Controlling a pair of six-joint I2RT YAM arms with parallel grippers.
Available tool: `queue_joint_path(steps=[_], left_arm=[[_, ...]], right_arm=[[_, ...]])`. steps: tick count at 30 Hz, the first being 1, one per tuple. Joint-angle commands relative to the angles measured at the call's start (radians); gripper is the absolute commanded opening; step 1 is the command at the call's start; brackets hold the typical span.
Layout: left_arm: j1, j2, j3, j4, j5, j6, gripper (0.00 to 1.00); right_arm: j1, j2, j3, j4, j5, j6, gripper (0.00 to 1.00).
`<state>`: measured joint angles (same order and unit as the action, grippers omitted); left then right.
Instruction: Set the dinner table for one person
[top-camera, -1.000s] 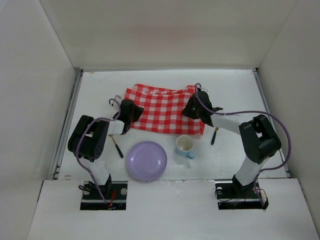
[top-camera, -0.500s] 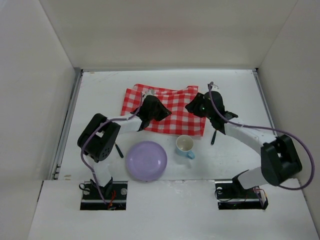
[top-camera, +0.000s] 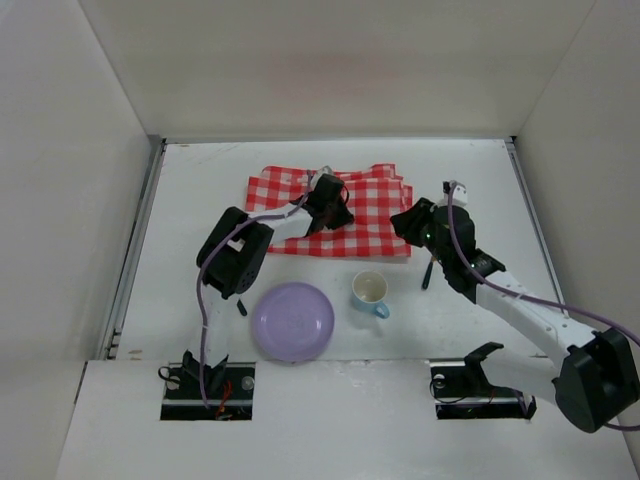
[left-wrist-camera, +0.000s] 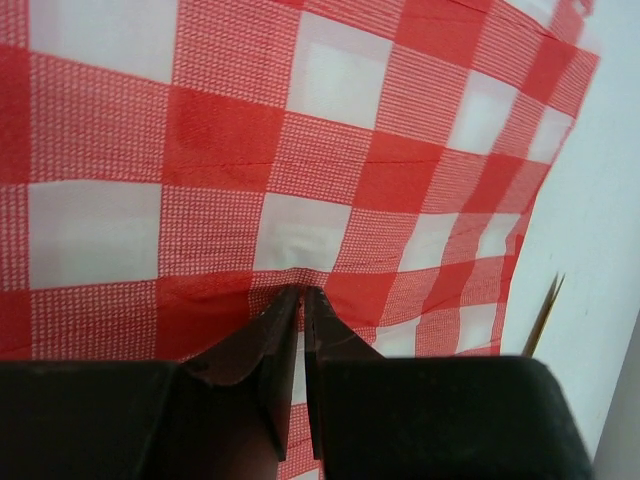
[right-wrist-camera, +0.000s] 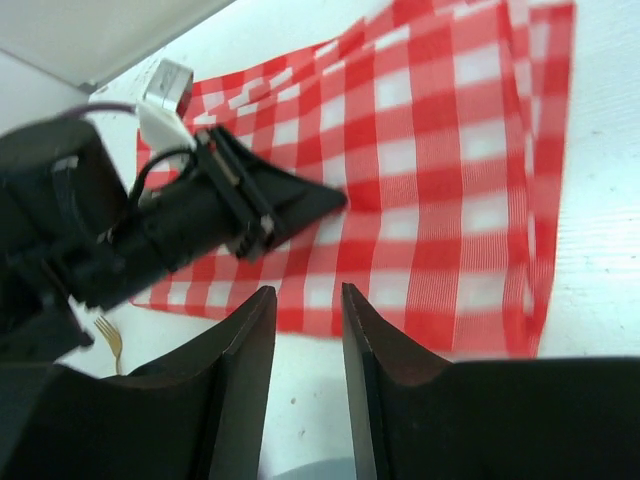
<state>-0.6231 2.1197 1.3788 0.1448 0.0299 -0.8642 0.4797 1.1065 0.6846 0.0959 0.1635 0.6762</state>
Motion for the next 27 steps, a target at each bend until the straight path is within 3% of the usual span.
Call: queue_joint_path(steps=[1, 6, 11, 17, 23, 27], left_arm=[[0.039, 0.075, 0.121, -0.120, -0.030, 0.013, 0.06], [0.062, 0.123, 0.209, -0.134, -0.038, 0.013, 0.06], [0.070, 0.053, 0.148, -0.128, -0.031, 0.039, 0.08], [0.044, -0.176, -0.055, -0.027, -0.045, 0.097, 0.19], [0.039, -0.366, -0.257, 0.021, -0.065, 0.064, 0.22], [0.067, -0.499, -0.469, 0.071, -0.169, 0.015, 0.26]], right_arm=[[0.009, -0.060, -0.025, 0.038, 0.030, -0.013, 0.39], [0.009, -0.109, -0.071, 0.031, 0.033, -0.015, 0.43], [0.013, -0.138, -0.103, 0.028, 0.059, -0.015, 0.48], [0.043, -0.099, -0.114, 0.053, 0.099, -0.020, 0.56], [0.009, 0.128, -0.017, 0.002, 0.160, 0.009, 0.58], [0.000, 0.275, 0.042, -0.019, 0.182, 0.054, 0.59]])
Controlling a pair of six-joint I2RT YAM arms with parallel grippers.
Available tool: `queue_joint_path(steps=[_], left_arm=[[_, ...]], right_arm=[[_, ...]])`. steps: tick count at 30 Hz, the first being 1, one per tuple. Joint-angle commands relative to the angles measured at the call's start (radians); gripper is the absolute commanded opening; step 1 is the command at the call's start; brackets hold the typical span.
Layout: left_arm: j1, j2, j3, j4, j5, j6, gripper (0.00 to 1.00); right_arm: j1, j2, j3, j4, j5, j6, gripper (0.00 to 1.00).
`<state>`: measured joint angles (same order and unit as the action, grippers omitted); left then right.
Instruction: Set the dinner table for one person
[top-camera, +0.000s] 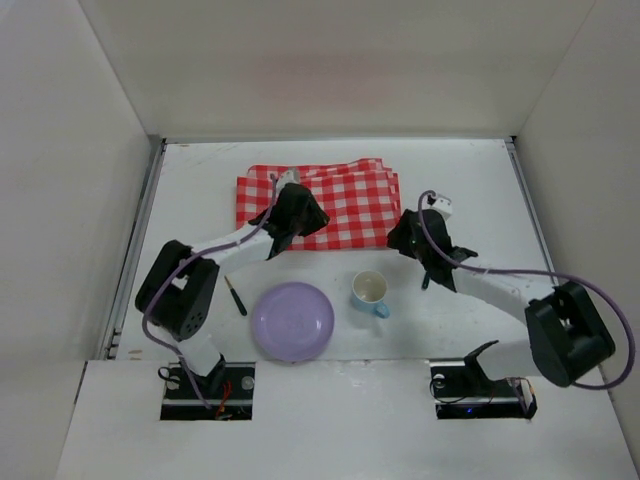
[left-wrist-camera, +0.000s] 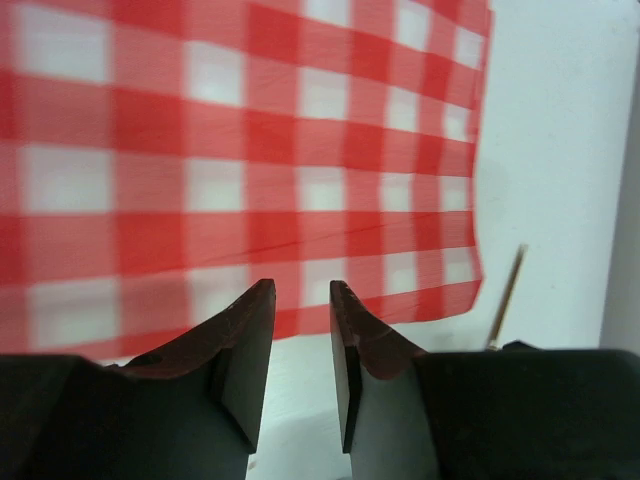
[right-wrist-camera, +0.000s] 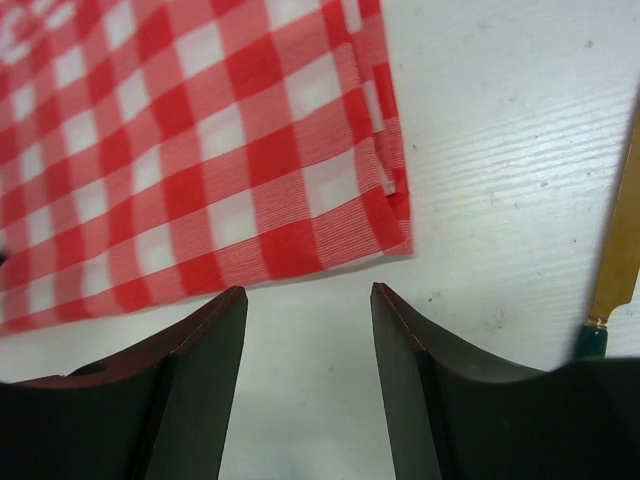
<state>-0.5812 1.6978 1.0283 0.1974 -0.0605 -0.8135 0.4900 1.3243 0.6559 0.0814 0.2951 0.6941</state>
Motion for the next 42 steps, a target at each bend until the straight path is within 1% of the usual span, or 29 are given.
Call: queue_joint_path(steps=[1, 3, 6, 10, 12, 16, 17, 18, 20, 24, 27, 31, 34, 35, 39, 40, 42], left_arm=[[0.037, -0.105, -0.160, 0.022, -0.100, -0.045, 0.27], [0.079, -0.171, -0.262, 0.036, -0.146, -0.071, 0.30], [0.141, -0.249, -0.384, 0.065, -0.176, -0.113, 0.33], [0.227, -0.320, -0.484, 0.109, -0.176, -0.130, 0.37], [0.260, -0.345, -0.510, 0.122, -0.176, -0.130, 0.37], [0.326, -0.360, -0.543, 0.139, -0.174, -0.145, 0.38], [0.336, -0.359, -0.548, 0.139, -0.177, -0.153, 0.38], [0.347, -0.354, -0.554, 0.140, -0.179, -0.168, 0.38], [0.360, -0.342, -0.573, 0.171, -0.182, -0.202, 0.38], [0.353, -0.290, -0.571, 0.215, -0.170, -0.211, 0.37], [0.361, -0.256, -0.577, 0.221, -0.154, -0.228, 0.32], [0.366, -0.270, -0.597, 0.223, -0.153, -0.227, 0.26], [0.367, -0.297, -0.605, 0.217, -0.151, -0.217, 0.26], [0.364, -0.305, -0.606, 0.215, -0.151, -0.214, 0.26], [0.358, -0.361, -0.608, 0.200, -0.147, -0.184, 0.33], [0.355, -0.392, -0.613, 0.195, -0.154, -0.174, 0.36], [0.346, -0.450, -0.619, 0.189, -0.160, -0.153, 0.39]], right_arm=[[-0.017, 0.091, 0.085, -0.005, 0.052, 0.045, 0.59], [-0.034, 0.148, 0.114, -0.006, 0.046, 0.061, 0.58], [-0.051, 0.239, 0.172, -0.028, 0.033, 0.067, 0.58], [-0.058, 0.315, 0.220, -0.051, 0.013, 0.094, 0.53], [-0.058, 0.340, 0.232, -0.055, 0.012, 0.100, 0.47], [-0.064, 0.351, 0.231, -0.075, 0.009, 0.119, 0.24], [-0.067, 0.342, 0.222, -0.075, 0.009, 0.125, 0.19], [-0.067, 0.325, 0.209, -0.075, 0.010, 0.131, 0.16], [-0.069, 0.282, 0.183, -0.075, 0.027, 0.137, 0.15], [-0.093, 0.233, 0.157, -0.094, 0.041, 0.119, 0.15], [-0.103, 0.214, 0.137, -0.095, 0.039, 0.105, 0.15], [-0.109, 0.175, 0.096, -0.091, 0.036, 0.107, 0.13], [-0.106, 0.147, 0.067, -0.088, 0.035, 0.107, 0.15], [-0.106, 0.138, 0.059, -0.088, 0.035, 0.107, 0.20], [-0.091, 0.034, 0.010, -0.066, 0.058, 0.104, 0.48], [-0.071, -0.009, -0.001, -0.062, 0.065, 0.091, 0.53], [-0.032, -0.101, -0.009, -0.071, 0.087, 0.044, 0.58]])
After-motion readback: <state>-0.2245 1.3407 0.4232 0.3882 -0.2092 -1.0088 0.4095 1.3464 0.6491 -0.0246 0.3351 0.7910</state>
